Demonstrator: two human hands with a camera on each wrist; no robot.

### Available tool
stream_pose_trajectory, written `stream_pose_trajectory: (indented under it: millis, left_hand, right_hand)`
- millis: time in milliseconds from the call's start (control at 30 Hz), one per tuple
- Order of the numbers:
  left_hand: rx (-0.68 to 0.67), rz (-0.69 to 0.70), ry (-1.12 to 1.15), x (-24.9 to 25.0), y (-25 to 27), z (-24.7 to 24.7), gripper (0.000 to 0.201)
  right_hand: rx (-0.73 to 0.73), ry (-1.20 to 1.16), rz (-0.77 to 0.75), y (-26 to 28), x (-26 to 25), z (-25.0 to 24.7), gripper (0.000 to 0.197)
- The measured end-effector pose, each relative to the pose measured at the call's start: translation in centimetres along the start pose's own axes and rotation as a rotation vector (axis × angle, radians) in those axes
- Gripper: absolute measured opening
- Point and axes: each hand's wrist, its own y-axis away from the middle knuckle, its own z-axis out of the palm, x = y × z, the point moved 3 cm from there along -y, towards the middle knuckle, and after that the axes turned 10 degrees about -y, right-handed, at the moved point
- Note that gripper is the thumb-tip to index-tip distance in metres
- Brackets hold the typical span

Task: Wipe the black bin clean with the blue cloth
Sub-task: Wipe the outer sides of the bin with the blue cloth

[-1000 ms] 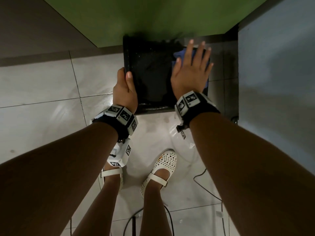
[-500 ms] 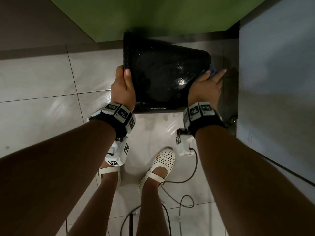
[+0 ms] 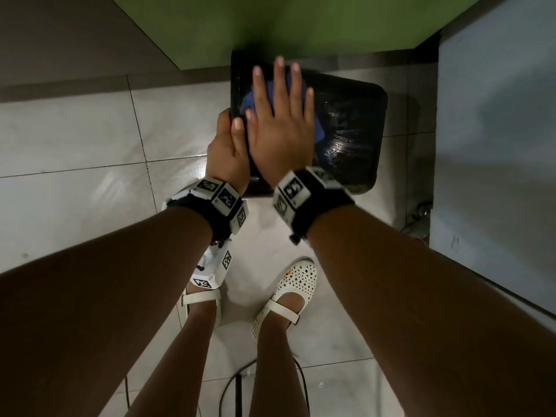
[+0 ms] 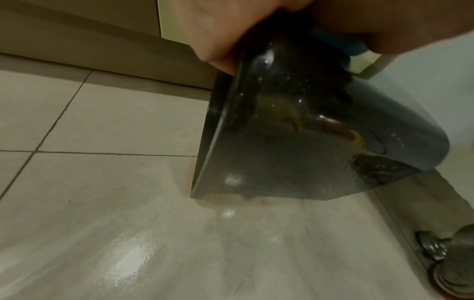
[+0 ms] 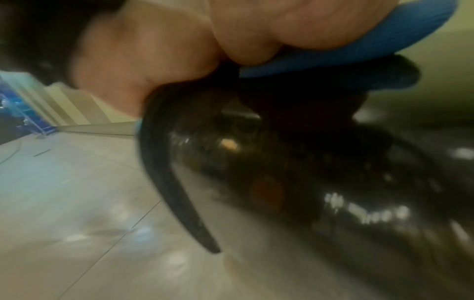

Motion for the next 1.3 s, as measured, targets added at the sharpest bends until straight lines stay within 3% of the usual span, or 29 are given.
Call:
stream_pose_trajectory:
  millis: [267,500,667,833,1067,1167,1233,1300]
  left_hand:
    - [-0.006,-0.022,-0.027,-0.1,0.0,0.2,0.035]
    - [0.016,0.01,0.069,-0.1,-0.2,0.4,0.036]
    - [0.01,0.01,0.063,-0.2,0.2,0.4,0.035]
    - [-0.007,0.006,-0.008,0.1,-0.2,-0.1,0.034]
    - [-0.017,-0.028,-0.053,0.1,0.0,-0.3,0.035]
    - [-0.03,-0.034,-0.033,0.2,0.0,-0.2,0.035]
    - [-0.027,-0.041,-0.026,0.3,0.1,-0.1,0.034]
    - [-0.026,-0.053,-0.029,0.2,0.3,-0.1,0.033]
  right_hand:
    - [-0.063,-0.01,0.102,-4.3,-0.4,-1.2,0.053]
    - [0.073,-0.011,-0.002,1.4,0.0,0.5,0.055]
    - [0.064,-0.023,-0.028,6.3,0.5,1.8,0.052]
    - [0.067,-0.018,-0.054,5.2,1.4,1.4,0.052]
    - [0.007,-0.027,0.22,1.9,5.5,-1.0,0.054]
    - [0.045,-0.036,0.362,0.9,8.0,-2.1,0.054]
    - [0.09,-0.052,0.516,0.5,9.3,-2.5,0.055]
    - [0.143,-0.1,0.768,0.3,9.9,-2.5,0.056]
